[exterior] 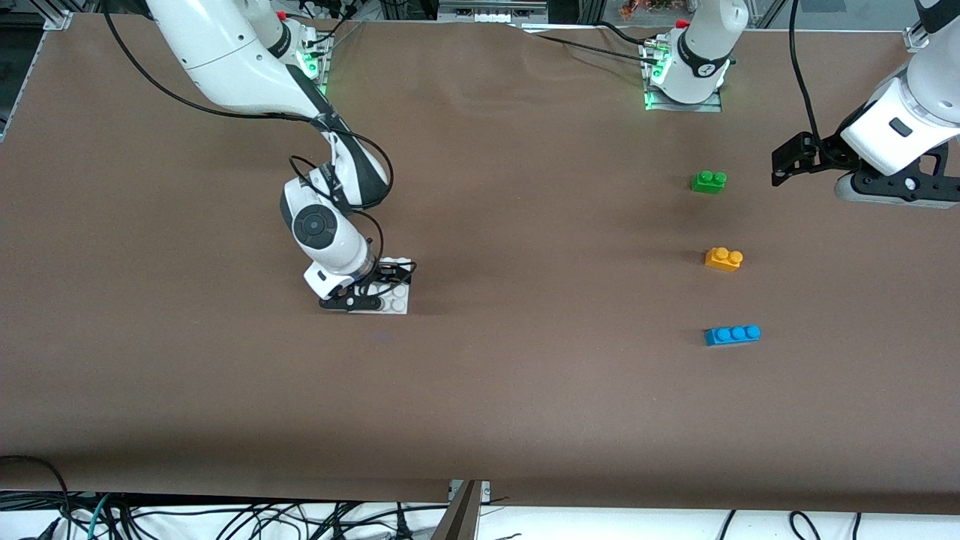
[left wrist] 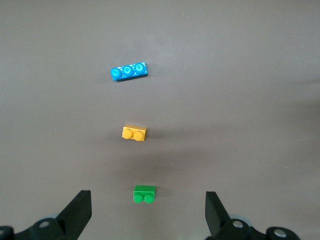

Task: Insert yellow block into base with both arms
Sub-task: 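Slide the white base plate with the right gripper toward the table middle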

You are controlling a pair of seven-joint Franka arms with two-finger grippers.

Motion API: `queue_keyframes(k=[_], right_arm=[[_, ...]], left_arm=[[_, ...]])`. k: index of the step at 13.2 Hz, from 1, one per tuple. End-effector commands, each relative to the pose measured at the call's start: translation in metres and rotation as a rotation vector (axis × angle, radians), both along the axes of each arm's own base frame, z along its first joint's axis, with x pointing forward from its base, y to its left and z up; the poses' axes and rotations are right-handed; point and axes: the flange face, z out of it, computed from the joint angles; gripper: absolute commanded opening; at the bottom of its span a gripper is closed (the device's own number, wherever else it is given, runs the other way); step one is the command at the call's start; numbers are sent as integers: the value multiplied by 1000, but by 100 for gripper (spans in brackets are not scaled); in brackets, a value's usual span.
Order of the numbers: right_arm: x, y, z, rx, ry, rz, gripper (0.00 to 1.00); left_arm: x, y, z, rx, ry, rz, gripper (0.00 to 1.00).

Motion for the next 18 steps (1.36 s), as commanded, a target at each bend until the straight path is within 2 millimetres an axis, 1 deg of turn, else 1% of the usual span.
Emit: queue_keyframes(k=[1, 3, 6, 9, 11, 13, 15, 18], right_arm=[[-5, 37, -9, 26, -1, -21, 100], [-11, 57, -7, 32, -6, -27, 100], [-21, 88, -12, 39, -8, -39, 100], [-29, 112, -8, 51, -18, -25, 100], [-32, 120, -6, 54, -22, -11, 100], [-33, 131, -3, 64, -30, -9, 100], [-38, 144, -5, 69, -30, -26, 100], [-43, 154, -9, 70, -26, -49, 100]], left_arm=[[-1, 0, 7, 13, -2, 1, 100], [-1, 0, 7, 13, -2, 1, 100], [-1, 0, 7, 13, -2, 1, 100], [-1, 0, 7, 13, -2, -1, 100], [-2, 0, 8, 13, -4, -1, 100], [-2, 0, 8, 13, -4, -1, 100], [-1, 0, 7, 13, -2, -1, 100], [-1, 0, 7, 13, -2, 1, 100]])
